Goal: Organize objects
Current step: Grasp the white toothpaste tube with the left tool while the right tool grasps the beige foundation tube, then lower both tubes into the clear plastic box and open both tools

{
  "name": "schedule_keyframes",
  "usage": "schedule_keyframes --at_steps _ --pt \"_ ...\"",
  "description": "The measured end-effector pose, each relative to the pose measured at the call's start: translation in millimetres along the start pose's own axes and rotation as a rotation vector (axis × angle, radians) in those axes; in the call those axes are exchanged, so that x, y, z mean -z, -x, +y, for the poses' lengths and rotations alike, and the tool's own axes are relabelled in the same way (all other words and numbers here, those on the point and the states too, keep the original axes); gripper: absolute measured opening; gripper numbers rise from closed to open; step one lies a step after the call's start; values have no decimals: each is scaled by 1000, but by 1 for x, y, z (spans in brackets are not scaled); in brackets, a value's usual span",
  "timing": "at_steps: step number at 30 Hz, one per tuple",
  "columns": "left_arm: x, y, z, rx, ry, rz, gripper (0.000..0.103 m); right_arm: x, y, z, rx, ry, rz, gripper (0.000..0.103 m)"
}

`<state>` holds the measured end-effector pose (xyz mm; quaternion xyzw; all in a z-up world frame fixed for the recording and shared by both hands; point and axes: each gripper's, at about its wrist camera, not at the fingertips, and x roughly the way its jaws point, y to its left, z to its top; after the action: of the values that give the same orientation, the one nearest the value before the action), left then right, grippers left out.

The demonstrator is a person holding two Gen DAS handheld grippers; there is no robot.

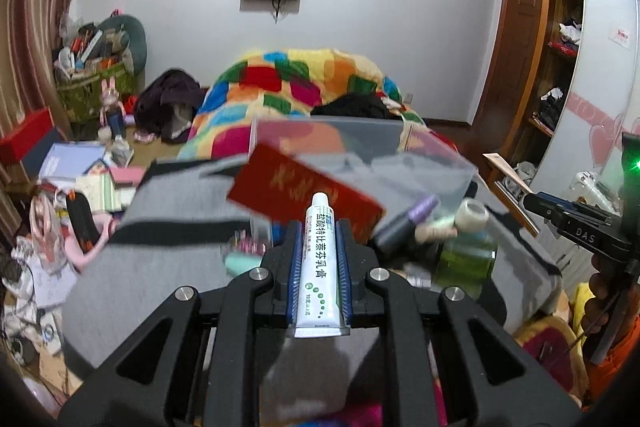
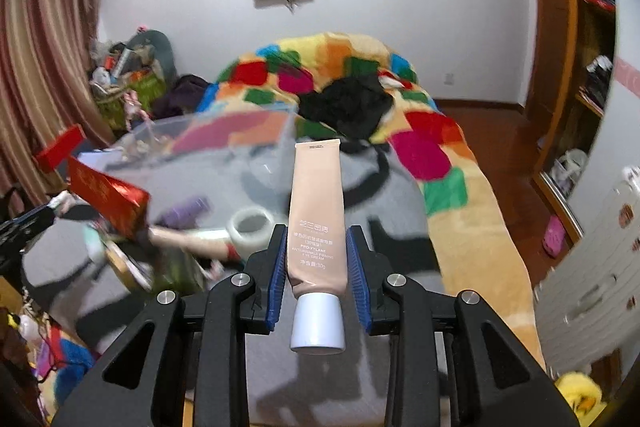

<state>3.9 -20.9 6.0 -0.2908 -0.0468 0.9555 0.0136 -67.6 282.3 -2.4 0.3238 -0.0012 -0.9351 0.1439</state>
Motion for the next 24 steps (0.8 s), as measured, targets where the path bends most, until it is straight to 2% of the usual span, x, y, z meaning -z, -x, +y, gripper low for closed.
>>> schedule_keyframes --at_steps 9,16,24 --pt "-43 -42 -6 46 -12 65 16 -37 -24 29 -134 62 19 26" --pt "-67 -82 -18 72 -45 173 16 -62 -61 49 -190 136 116 26" --pt "-81 -117 -26 57 -77 271 16 -77 -108 63 -226 165 248 27"
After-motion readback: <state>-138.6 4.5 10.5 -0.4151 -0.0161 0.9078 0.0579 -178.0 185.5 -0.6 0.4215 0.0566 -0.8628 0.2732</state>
